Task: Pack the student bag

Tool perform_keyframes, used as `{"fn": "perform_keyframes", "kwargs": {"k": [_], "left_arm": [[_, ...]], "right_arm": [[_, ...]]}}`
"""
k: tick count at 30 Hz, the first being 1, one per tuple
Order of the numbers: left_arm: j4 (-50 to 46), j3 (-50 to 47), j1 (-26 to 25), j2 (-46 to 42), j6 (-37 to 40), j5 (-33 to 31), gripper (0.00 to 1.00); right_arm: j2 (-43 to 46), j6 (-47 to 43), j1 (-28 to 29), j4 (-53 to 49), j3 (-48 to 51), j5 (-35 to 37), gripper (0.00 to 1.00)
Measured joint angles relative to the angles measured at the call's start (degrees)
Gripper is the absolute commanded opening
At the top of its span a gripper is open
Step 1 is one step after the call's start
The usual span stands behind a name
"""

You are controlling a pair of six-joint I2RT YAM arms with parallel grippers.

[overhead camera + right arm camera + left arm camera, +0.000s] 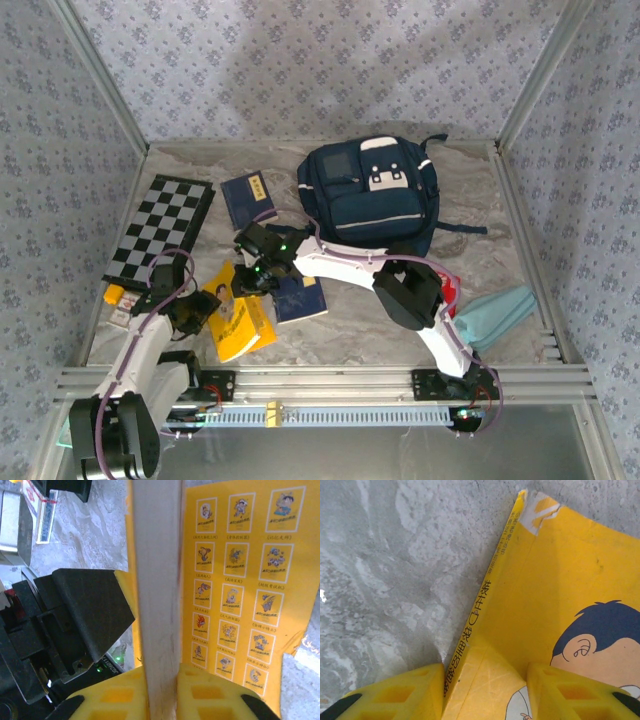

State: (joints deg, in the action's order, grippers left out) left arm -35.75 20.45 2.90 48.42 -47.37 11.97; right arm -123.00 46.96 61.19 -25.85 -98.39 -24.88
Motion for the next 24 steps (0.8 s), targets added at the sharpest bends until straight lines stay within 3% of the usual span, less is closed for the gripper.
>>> {"fn": "perform_keyframes", "kwargs": {"k": [4, 10, 18, 24], "left_arm": [[-0.3, 0.3, 0.0, 0.0, 0.0, -0.2, 0.51], [-4.1, 6.5, 0.0, -1.2, 0.0, 0.8, 0.60], [-7.4, 20.5, 0.0, -1.6, 3.2, 1.2, 0.72], [-6.9, 25.3, 0.0, -1.4, 6.0, 7.7, 0.81]], "right_arm": [[0.0, 0.2, -0.2, 0.2, 0.2, 0.0, 0.00], [3.0, 0.2, 0.0, 1.8, 2.2, 2.2, 0.00], [16.2, -1.2, -1.7, 3.7, 7.3, 5.3, 0.00], [26.3, -4.2, -5.3, 3.2, 9.9, 7.3, 0.00]]}}
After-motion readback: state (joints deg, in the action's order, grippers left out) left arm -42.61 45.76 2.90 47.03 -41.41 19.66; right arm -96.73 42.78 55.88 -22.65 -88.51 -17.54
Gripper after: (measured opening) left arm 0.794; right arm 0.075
